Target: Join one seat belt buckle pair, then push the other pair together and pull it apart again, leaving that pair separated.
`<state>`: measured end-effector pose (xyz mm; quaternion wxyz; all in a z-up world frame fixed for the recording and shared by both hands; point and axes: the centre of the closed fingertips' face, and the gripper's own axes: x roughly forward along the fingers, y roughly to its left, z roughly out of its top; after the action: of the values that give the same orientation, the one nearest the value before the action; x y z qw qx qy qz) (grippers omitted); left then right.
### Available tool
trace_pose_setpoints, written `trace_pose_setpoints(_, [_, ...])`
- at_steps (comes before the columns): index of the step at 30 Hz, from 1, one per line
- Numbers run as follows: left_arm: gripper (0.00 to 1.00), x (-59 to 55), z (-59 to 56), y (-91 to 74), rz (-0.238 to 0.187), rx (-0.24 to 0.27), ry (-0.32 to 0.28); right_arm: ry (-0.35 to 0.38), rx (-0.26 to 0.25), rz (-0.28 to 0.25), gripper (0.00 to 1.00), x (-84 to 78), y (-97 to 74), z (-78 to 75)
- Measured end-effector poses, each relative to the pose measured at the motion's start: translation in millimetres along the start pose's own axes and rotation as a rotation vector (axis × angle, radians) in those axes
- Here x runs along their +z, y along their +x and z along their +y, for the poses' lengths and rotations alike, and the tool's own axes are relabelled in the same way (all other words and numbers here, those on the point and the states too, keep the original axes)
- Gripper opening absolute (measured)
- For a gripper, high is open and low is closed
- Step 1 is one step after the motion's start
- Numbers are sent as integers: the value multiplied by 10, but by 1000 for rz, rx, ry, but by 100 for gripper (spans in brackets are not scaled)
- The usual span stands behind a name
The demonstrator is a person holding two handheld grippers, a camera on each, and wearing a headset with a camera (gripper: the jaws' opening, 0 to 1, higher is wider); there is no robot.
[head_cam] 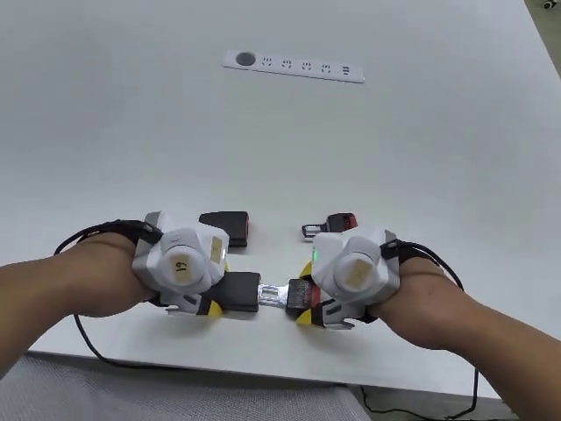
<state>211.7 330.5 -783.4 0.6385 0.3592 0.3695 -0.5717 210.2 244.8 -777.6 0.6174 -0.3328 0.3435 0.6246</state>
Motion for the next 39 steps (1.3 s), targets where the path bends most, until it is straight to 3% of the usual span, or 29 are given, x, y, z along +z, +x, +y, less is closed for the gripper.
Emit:
trace_pose_setpoints(10, [33, 6, -8, -8, 1, 4, -6, -45, -8, 13, 31, 56, 87, 0])
trace_pose_setpoints(18, [32, 5, -9, 5, -8, -3, 17, -34, -15, 4, 30, 57, 99, -17])
trace_pose_setpoints(28, [32, 6, -7, 10, 12, -14, 24, -24, -23, 5, 30, 95, 126, -30])
trace_pose_setpoints(39, [32, 15, -16, 8, 17, -24, 33, -14, -30, -24, 30, 226, 175, -5])
